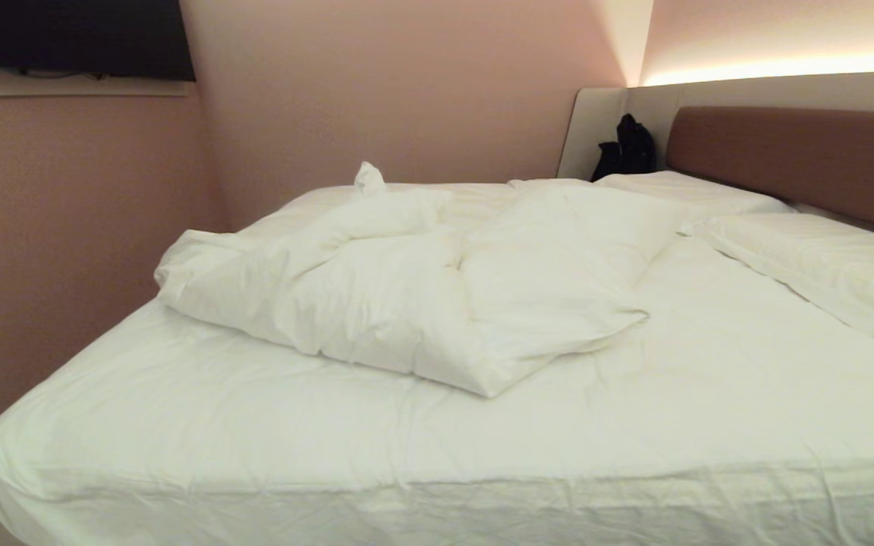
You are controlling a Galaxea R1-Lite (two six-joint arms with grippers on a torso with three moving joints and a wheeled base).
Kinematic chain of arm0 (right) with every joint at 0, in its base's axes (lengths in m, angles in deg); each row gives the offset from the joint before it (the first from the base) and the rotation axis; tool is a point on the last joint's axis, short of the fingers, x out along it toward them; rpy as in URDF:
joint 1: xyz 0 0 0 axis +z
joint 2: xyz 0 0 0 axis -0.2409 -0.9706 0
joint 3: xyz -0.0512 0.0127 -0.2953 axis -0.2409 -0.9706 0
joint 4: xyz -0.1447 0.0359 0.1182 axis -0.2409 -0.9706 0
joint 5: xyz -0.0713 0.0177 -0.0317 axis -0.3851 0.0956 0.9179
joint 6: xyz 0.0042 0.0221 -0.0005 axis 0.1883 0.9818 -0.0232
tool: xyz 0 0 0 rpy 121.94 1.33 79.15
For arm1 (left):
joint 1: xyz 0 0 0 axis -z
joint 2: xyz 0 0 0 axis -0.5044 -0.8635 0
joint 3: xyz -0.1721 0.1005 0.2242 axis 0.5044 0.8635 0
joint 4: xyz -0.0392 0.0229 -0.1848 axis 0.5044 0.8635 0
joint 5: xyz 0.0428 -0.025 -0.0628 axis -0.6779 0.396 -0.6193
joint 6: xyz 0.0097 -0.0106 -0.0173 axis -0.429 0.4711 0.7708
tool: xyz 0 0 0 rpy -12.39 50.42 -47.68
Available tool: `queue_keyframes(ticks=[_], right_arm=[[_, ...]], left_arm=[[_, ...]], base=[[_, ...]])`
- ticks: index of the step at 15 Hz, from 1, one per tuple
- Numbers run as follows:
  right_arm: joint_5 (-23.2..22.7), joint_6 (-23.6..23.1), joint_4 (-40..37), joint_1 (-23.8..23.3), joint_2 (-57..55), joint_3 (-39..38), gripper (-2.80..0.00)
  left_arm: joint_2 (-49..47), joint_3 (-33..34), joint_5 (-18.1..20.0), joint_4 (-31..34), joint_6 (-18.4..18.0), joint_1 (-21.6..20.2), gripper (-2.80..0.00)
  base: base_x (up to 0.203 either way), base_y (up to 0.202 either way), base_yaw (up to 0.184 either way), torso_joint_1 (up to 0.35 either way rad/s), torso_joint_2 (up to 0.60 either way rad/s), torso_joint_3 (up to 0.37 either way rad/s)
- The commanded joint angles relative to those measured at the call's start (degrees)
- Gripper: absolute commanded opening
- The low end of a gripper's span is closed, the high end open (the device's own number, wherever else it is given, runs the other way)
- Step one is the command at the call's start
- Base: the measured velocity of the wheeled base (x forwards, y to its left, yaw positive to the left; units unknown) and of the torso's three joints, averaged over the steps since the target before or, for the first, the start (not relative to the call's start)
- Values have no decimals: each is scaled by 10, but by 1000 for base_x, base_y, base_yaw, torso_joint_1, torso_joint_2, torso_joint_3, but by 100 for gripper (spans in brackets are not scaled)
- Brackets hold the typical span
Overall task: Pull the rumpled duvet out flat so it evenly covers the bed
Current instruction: Hold the folded corner of the quilt
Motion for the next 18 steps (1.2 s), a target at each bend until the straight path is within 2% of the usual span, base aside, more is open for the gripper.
queue_keyframes(ticks=[1,18], right_arm=[[0,0,0,0,-1,0,-280],[0,0,0,0,-1,0,-280]], left_arm=[[0,-1,1,1,0,0,-280],[0,-1,1,1,-8,0,-280]], base=[[0,0,0,0,0,0],[0,0,0,0,0,0]])
